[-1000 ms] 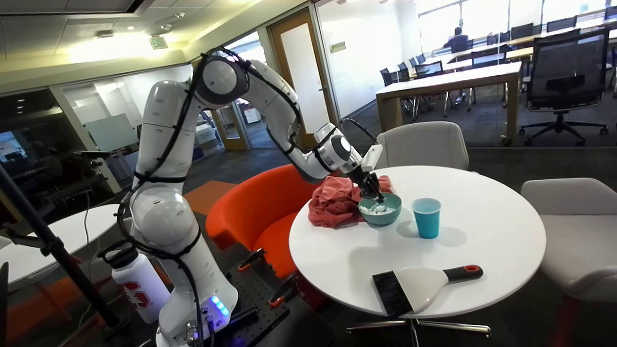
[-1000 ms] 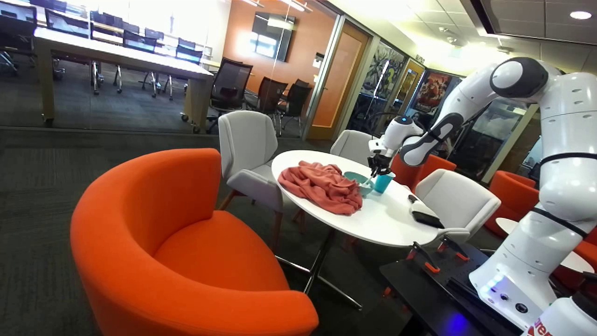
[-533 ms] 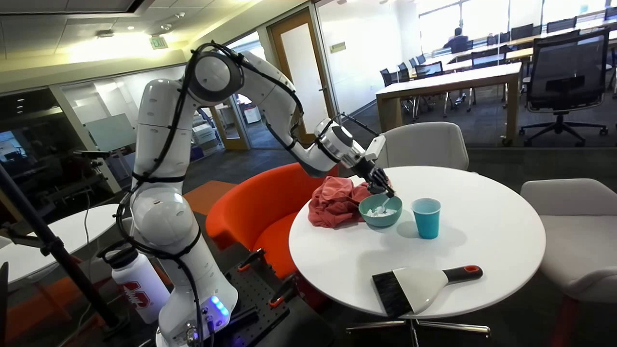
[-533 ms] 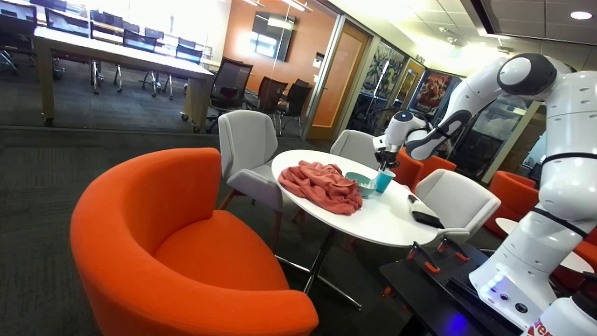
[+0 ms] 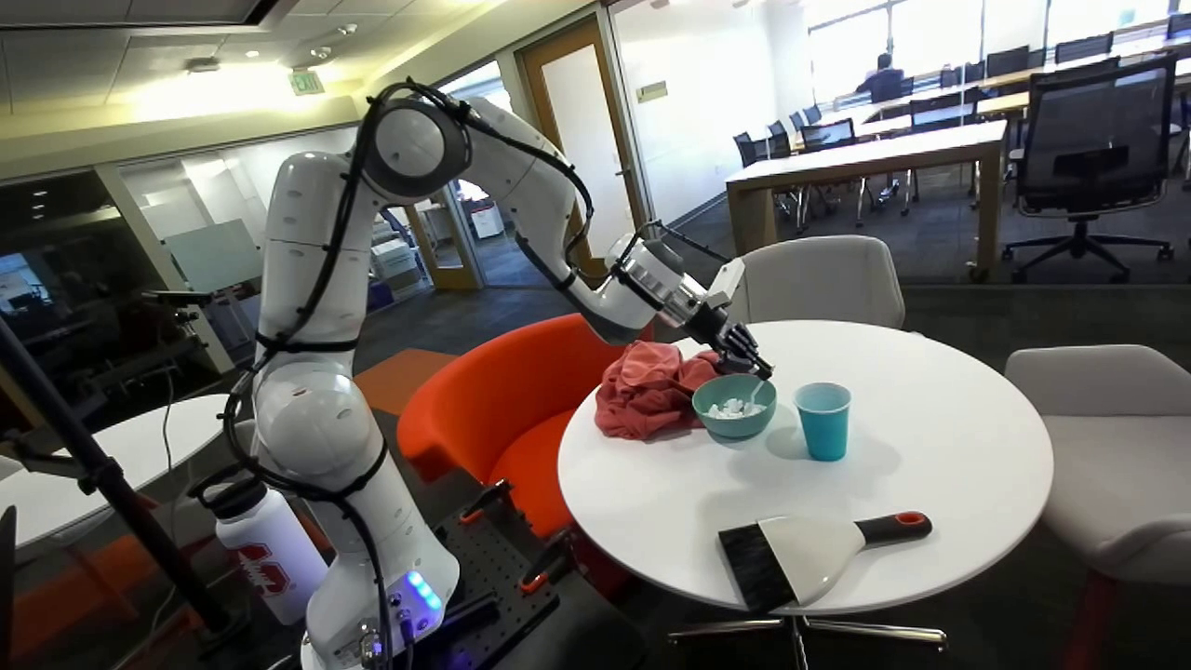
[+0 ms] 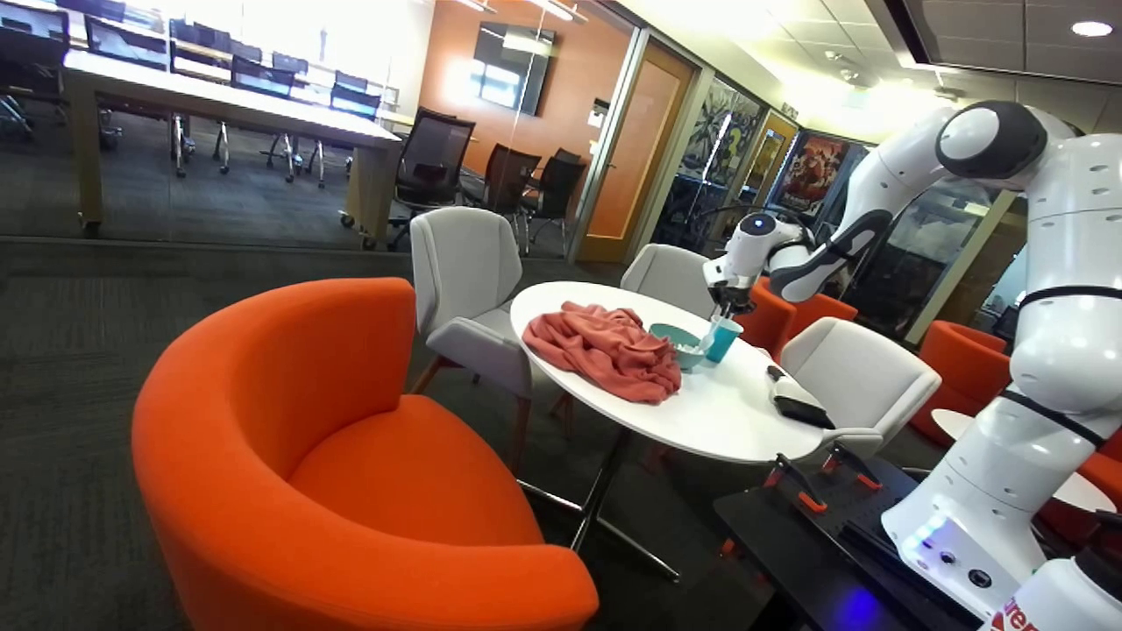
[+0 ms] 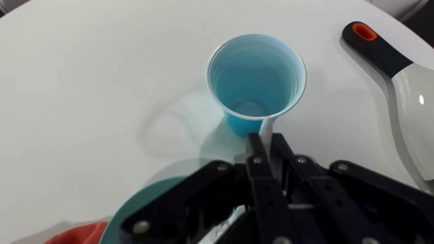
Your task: Use the white spoon to stir the contents in the bowl
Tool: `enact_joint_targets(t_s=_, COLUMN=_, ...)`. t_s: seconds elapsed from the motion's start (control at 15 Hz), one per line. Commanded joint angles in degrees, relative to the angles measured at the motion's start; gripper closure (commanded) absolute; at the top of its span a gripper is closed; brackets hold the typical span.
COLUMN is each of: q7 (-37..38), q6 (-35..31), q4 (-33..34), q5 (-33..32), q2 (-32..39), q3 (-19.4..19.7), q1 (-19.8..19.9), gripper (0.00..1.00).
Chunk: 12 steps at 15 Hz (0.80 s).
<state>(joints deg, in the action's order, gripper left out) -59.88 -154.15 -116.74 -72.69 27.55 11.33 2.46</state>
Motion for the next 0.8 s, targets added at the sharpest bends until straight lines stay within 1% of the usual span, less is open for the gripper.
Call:
enact_joint_targets(t_s=0.0, q7=4.86, q6=1.57, q4=0.78, q5=-5.31, q2=0.10, q3=-1.55, q1=1.31, gripper=0.97)
enact_joint_targets(t_s=0.73, q7=18.50, q6=0.30, q4=2.41, q5=-19.38, q2=2.35, q3=-3.23, q1=2.66, gripper=0.97)
